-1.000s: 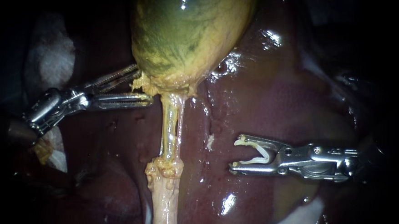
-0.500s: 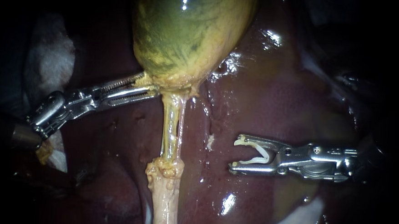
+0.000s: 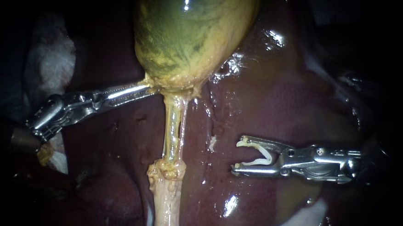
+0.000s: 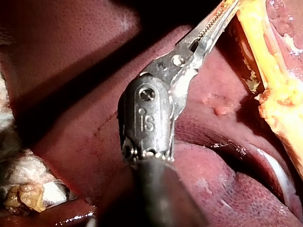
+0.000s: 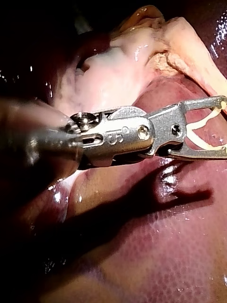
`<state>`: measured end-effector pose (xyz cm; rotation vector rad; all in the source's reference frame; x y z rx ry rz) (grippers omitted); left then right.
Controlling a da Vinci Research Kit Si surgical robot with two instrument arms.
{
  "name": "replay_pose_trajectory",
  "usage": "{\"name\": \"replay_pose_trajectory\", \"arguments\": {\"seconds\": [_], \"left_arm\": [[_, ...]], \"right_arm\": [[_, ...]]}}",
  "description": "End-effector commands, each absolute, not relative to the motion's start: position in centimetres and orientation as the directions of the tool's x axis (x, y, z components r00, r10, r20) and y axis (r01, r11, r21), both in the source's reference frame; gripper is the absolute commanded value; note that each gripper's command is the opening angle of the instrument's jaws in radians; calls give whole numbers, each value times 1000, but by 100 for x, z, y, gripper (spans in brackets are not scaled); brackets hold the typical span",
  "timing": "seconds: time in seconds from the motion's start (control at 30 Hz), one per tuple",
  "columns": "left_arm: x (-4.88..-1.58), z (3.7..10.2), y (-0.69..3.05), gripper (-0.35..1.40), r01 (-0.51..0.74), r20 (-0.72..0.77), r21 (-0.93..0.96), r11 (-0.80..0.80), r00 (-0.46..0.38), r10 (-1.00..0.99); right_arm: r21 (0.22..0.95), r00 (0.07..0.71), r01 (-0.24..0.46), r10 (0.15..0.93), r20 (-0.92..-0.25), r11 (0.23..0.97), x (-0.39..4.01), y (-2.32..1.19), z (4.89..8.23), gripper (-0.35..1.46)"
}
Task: Grabbing gallbladder
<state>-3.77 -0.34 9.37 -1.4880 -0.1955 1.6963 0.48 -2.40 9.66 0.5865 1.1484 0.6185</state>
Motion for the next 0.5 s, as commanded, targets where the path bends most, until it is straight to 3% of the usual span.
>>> {"name": "replay_pose_trajectory", "arguments": {"seconds": [0.03, 0.5], "left_arm": [[-375, 936, -34, -13, -482, -740, -611, -628, 68, 669], [-334, 892, -40, -15, -470, -724, -631, -617, 72, 686]], "right_arm": [[705, 285, -145, 711, -643, 695, 48, -239, 966, 58], [705, 285, -144, 712, -642, 694, 47, -239, 965, 58]]}}
